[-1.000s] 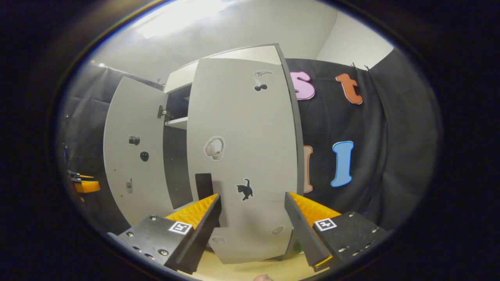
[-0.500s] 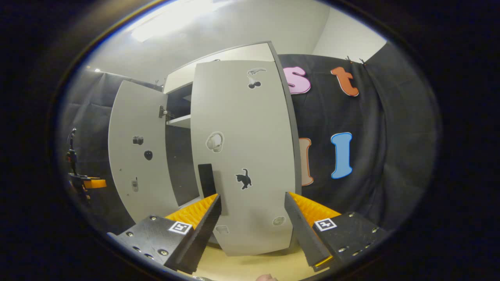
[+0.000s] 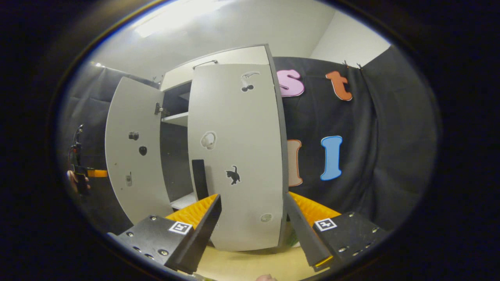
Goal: Grasp the bottle in the cabinet with the left hand and place it on the coaster, then close the right door with the right hand and the left door with the left hand.
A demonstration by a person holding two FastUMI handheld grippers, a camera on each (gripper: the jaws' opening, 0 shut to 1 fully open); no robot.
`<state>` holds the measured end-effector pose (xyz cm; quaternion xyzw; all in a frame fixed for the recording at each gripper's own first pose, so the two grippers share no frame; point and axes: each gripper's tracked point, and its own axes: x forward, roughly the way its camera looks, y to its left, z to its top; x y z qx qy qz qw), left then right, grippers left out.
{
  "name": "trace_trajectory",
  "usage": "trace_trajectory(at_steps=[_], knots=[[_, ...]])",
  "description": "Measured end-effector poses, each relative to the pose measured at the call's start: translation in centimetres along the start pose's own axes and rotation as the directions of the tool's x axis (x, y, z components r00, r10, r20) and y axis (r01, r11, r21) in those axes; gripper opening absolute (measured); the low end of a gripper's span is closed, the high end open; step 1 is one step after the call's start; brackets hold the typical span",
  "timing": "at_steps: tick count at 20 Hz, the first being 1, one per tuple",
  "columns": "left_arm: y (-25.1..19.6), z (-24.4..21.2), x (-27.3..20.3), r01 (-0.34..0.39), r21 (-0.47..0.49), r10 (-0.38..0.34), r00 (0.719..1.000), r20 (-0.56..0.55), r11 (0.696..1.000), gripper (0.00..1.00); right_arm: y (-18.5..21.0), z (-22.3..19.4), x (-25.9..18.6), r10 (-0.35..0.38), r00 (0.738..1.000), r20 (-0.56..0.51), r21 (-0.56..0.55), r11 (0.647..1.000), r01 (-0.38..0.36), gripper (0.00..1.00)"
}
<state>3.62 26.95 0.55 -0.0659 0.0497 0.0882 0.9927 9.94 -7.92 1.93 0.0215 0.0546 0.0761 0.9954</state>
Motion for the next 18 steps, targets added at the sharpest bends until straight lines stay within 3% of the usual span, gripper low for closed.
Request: trace_trajectory(at_steps=[3,4,6,9,10,13,14,15,17,18], knots=[[-1.2,0.3,1.3,0.048,-0.019,-0.048,0.999,-0.008,0.999,0.95,-0.9,0.2,-0.7,-0.036,0.999,0.006,-0.015,0.999,0.036,0.98],[-1.7,0.6,1.8,0.063,-0.018,-0.063,0.998,-0.008,0.998,0.91,-1.1,0.5,-0.8,-0.042,0.999,0.016,-0.006,0.999,0.042,0.98],[-2.7,1.2,2.5,0.086,0.0,-0.086,0.996,-0.003,0.996,0.95,-0.6,1.1,-1.1,-0.026,0.999,0.038,0.028,0.999,0.025,0.98],[-4.4,2.3,3.1,0.133,0.04,-0.134,0.991,0.019,0.99,0.91,-1.4,2.1,-1.6,-0.059,0.995,0.076,0.05,0.997,0.055,0.98],[-5.1,2.2,3.3,0.152,0.05,-0.153,0.988,0.017,0.987,0.95,-1.5,2.2,-1.7,-0.063,0.995,0.078,0.049,0.997,0.06,0.98],[-5.0,2.9,3.6,0.133,0.104,-0.137,0.99,0.04,0.986,0.89,-1.4,2.1,-1.8,-0.058,0.996,0.066,0.035,0.998,0.055,0.98],[-5.3,2.9,3.5,0.135,0.097,-0.139,0.989,0.041,0.986,0.92,-1.6,2.2,-1.9,-0.064,0.996,0.067,0.031,0.998,0.062,0.98],[-5.6,2.8,3.6,0.149,0.079,-0.152,0.988,0.035,0.986,0.87,-1.6,2.1,-2.0,-0.065,0.996,0.068,0.031,0.998,0.063,0.98],[-6.6,2.3,3.5,0.183,0.05,-0.184,0.983,0.015,0.982,0.87,-1.6,2.3,-2.2,-0.069,0.995,0.073,0.033,0.997,0.066,0.98],[-7.0,2.5,3.3,0.193,0.049,-0.194,0.981,0.015,0.98,0.9,-1.8,2.3,-2.2,-0.075,0.994,0.073,0.029,0.997,0.073,0.98]])
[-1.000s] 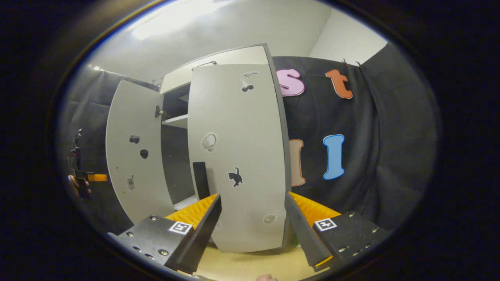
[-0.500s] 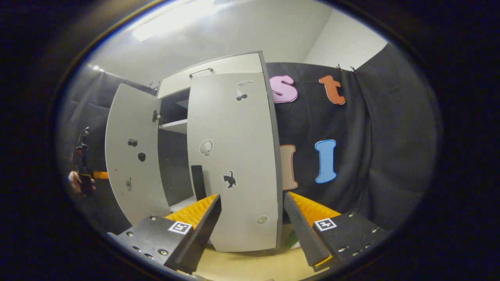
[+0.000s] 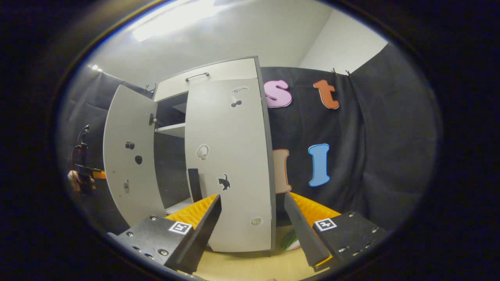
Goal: Grasp the bottle in the cabinet with the left hand and place it on the coaster, then close the right door with the right hand and the left door with the left hand.
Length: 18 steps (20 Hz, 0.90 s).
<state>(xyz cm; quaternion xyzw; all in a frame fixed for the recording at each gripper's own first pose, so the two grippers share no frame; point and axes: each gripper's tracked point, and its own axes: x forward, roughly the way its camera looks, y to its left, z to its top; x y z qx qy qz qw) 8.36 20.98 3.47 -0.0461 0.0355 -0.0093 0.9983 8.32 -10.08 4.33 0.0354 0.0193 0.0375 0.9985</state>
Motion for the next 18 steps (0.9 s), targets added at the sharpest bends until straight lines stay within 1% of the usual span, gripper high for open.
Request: trace_trajectory(at_steps=[2,4,5,6,7,8,9,10,11,12,13,17,18], knots=[[-0.4,0.3,-0.1,0.007,0.015,-0.007,1.0,0.007,1.0,0.89,-0.3,0.0,0.1,-0.009,1.0,0.001,-0.001,1.0,0.009,0.98],[-1.0,0.3,0.1,0.015,0.033,-0.015,1.0,0.005,0.999,0.89,0.1,-0.2,0.3,-0.003,1.0,-0.004,-0.002,1.0,0.003,0.98],[-1.3,0.2,0.2,0.018,0.027,-0.018,1.0,0.001,0.999,0.9,0.1,-0.2,0.3,-0.003,1.0,-0.002,-0.007,1.0,0.003,0.98],[-1.6,0.0,0.2,0.022,0.016,-0.022,1.0,-0.004,1.0,0.86,0.3,-0.2,0.3,-0.002,1.0,-0.001,-0.014,1.0,0.002,0.98],[-1.9,0.0,0.2,0.025,0.011,-0.025,1.0,-0.005,1.0,0.89,0.6,-0.3,0.2,0.004,1.0,-0.001,-0.018,1.0,-0.004,0.98],[-2.3,0.0,0.2,0.029,0.014,-0.029,1.0,-0.005,0.999,0.87,0.9,-0.3,0.2,0.008,1.0,0.001,-0.018,1.0,-0.008,0.98],[-2.7,0.1,0.3,0.033,0.02,-0.033,0.999,0.001,0.999,0.86,1.2,-0.3,0.0,0.017,1.0,0.002,-0.017,1.0,-0.017,0.98],[-3.0,0.2,0.4,0.041,0.019,-0.041,0.999,0.006,0.999,0.9,1.6,-0.4,-0.1,0.026,1.0,0.0,-0.018,0.999,-0.026,0.98],[-3.6,0.0,0.7,0.055,0.018,-0.055,0.998,0.007,0.998,0.86,1.8,-0.4,-0.2,0.028,1.0,-0.002,-0.022,0.999,-0.028,0.98],[-4.3,0.0,1.0,0.068,0.017,-0.069,0.998,0.01,0.998,0.87,1.7,-0.4,-0.3,0.027,1.0,-0.005,-0.025,0.999,-0.027,0.98],[-5.3,0.0,0.9,0.08,0.026,-0.08,0.997,0.012,0.996,0.91,1.8,-0.5,-0.4,0.027,1.0,-0.008,-0.023,0.999,-0.027,0.98],[-6.2,0.1,1.7,0.07,0.045,-0.072,0.997,0.036,0.997,0.91,1.9,-0.4,-1.3,0.02,1.0,-0.019,-0.013,1.0,-0.02,0.98],[-6.1,-0.1,1.9,0.063,0.037,-0.065,0.997,0.031,0.997,0.89,1.9,-0.4,-1.4,0.018,1.0,-0.02,-0.01,1.0,-0.018,0.98]])
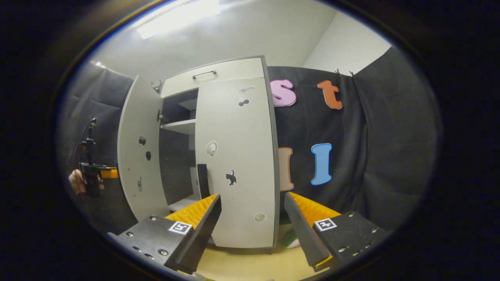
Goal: Grasp the bottle in the cabinet with the left hand and place it on the coaster, then close the right door with the right hand and the left door with the left hand.
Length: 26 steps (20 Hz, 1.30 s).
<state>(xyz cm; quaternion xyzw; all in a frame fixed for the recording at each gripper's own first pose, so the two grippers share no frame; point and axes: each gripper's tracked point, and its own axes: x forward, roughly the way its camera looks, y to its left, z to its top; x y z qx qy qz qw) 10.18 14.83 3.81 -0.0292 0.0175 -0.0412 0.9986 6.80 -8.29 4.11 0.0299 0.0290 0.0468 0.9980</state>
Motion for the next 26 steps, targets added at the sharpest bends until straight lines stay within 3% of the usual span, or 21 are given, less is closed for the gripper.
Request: trace_trajectory(at_steps=[1,2,4,5,6,7,9,14,19,26], knots=[[0.1,-0.2,0.1,-0.006,-0.007,0.006,1.0,-0.007,1.0,0.91,-0.1,0.1,-0.3,-0.004,1.0,0.004,0.003,1.0,0.004,0.98],[0.1,-0.3,0.2,-0.007,-0.014,0.007,1.0,-0.013,1.0,0.87,-0.1,0.3,-0.5,-0.008,1.0,0.009,0.007,1.0,0.008,0.98],[-0.6,-0.1,0.6,0.009,-0.015,-0.009,1.0,-0.012,1.0,0.92,-0.1,0.2,-0.7,-0.01,1.0,0.006,0.009,1.0,0.01,0.98],[-0.9,-0.2,0.8,0.014,-0.011,-0.015,1.0,-0.015,1.0,0.87,0.0,0.1,-1.0,-0.006,1.0,0.004,0.007,1.0,0.006,0.98],[-1.4,-0.1,0.9,0.017,-0.011,-0.017,1.0,-0.011,1.0,0.91,0.0,0.1,-1.1,-0.008,1.0,0.004,0.005,1.0,0.008,0.98],[-2.0,-0.1,1.2,0.025,-0.009,-0.025,1.0,-0.011,1.0,0.87,0.0,0.0,-1.2,-0.007,1.0,0.002,0.004,1.0,0.007,0.98],[-3.5,-0.4,2.0,0.05,-0.008,-0.05,0.999,-0.015,0.999,0.91,0.0,-0.2,-1.3,-0.001,1.0,0.004,0.01,1.0,0.001,0.98],[-7.7,-1.9,3.9,0.118,-0.047,-0.12,0.991,-0.05,0.992,0.92,-0.9,-0.3,-1.4,-0.007,1.0,0.005,0.02,1.0,0.007,0.98],[-9.1,-3.4,4.6,0.109,-0.01,-0.109,0.992,-0.064,0.994,0.94,-1.7,-0.4,-1.6,-0.014,1.0,-0.014,-0.004,1.0,0.014,0.98],[-9.2,-3.8,2.6,0.079,-0.033,-0.081,0.994,-0.067,0.996,0.93,-2.0,-1.2,-1.4,-0.003,0.999,-0.045,-0.007,1.0,0.003,0.98]])
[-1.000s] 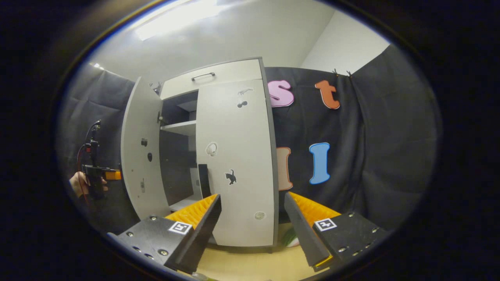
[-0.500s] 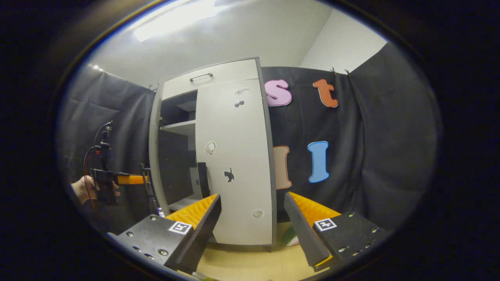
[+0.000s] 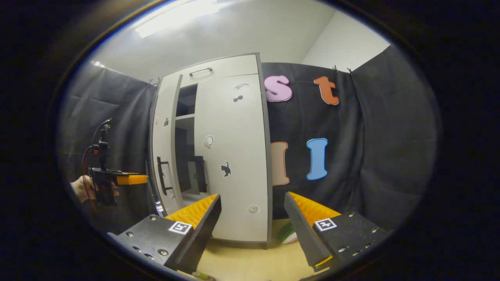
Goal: Grasp the bottle in the cabinet with the left hand and place it on the coaster, then close the right door with the right hand and the left door with the left hand.
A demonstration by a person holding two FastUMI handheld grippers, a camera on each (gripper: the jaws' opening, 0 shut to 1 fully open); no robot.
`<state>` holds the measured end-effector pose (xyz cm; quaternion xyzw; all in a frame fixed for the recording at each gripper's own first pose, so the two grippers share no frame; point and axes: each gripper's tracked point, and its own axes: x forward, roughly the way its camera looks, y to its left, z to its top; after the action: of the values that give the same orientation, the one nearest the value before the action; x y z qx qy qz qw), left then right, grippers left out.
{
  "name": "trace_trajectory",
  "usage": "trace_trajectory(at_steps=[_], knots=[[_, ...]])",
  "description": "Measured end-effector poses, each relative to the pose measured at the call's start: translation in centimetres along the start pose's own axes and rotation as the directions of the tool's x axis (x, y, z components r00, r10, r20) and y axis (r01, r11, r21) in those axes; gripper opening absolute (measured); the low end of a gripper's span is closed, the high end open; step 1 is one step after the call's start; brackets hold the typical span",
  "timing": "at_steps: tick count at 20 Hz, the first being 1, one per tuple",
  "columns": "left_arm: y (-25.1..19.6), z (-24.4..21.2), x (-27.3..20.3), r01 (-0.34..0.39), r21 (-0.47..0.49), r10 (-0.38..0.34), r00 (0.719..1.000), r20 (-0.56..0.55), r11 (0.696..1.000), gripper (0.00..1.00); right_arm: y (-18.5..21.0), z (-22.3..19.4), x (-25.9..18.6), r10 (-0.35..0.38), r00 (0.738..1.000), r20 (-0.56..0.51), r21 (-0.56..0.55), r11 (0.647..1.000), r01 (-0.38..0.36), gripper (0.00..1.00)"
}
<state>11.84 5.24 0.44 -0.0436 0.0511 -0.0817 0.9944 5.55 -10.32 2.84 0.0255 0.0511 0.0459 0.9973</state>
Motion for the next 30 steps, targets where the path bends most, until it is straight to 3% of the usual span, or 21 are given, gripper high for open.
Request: trace_trajectory(at_steps=[9,17,26,30], knots=[[1.2,0.6,-3.8,-0.119,0.034,0.118,0.993,0.023,0.992,0.94,1.0,-0.8,-0.2,0.027,0.999,-0.032,-0.019,0.999,-0.028,0.98],[0.7,-0.6,-7.3,-0.174,0.028,0.174,0.984,0.026,0.984,0.93,3.4,-2.3,0.4,0.069,0.994,-0.08,-0.005,0.998,-0.069,0.98],[-0.3,-2.3,-10.1,-0.212,0.009,0.212,0.977,0.012,0.977,0.94,5.2,-3.5,0.5,0.03,0.996,-0.085,-0.057,0.998,-0.035,0.98],[0.0,-2.3,-10.7,-0.253,0.022,0.253,0.967,0.016,0.967,0.94,5.5,-2.7,0.3,-0.007,0.999,-0.04,-0.076,0.997,0.004,0.98]])
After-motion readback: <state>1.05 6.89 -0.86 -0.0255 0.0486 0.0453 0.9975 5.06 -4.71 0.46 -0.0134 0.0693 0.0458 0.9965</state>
